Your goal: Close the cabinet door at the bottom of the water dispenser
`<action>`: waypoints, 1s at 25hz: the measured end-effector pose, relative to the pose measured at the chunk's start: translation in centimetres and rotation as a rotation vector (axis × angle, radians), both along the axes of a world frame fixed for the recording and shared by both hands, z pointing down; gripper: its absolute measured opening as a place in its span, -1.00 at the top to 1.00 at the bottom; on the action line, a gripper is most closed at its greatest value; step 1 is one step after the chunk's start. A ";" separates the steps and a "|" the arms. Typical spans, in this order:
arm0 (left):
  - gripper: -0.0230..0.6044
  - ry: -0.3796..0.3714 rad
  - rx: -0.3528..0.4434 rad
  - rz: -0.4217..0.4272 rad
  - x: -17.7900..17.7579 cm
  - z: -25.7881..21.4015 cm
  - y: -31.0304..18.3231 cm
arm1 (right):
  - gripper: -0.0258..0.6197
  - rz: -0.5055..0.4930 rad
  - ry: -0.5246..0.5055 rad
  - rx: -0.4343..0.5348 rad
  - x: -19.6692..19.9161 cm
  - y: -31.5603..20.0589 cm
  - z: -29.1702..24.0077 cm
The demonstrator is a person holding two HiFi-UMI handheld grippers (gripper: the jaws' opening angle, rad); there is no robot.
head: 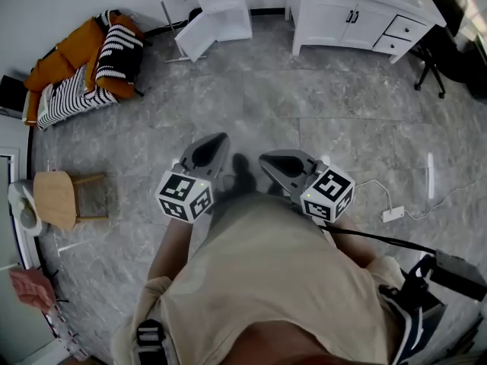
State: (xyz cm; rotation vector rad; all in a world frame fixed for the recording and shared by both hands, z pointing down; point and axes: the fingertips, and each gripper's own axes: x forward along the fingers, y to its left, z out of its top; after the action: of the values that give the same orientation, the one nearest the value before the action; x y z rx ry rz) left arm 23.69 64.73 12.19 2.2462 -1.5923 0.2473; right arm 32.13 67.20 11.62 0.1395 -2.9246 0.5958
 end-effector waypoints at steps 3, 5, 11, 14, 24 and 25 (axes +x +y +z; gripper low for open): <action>0.96 0.045 0.006 -0.019 -1.4 0.3 -0.7 | 0.88 -0.009 0.044 0.006 -1.1 -0.5 0.3; 0.96 0.067 0.003 -0.025 -2.8 0.5 -1.2 | 0.88 -0.013 0.073 -0.007 -2.4 -1.2 0.5; 0.96 0.093 0.013 -0.044 -8.9 0.5 -3.2 | 0.88 -0.047 0.125 0.005 -8.7 -2.9 0.5; 0.96 0.120 0.019 -0.073 -13.4 0.4 -3.5 | 0.88 -0.065 0.153 0.018 -12.3 -3.1 0.4; 0.96 0.172 0.055 -0.085 -21.8 0.6 -4.1 | 0.88 -0.059 0.236 0.037 -20.2 -3.5 0.9; 0.96 0.174 0.057 -0.088 -22.6 0.7 -4.0 | 0.88 -0.064 0.244 0.041 -21.0 -3.4 1.0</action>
State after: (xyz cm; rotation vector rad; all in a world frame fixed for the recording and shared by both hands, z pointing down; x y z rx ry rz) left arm 1.10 60.76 12.94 2.1673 -1.6185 -0.0173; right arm 11.13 63.84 12.59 0.1138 -2.6949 0.4724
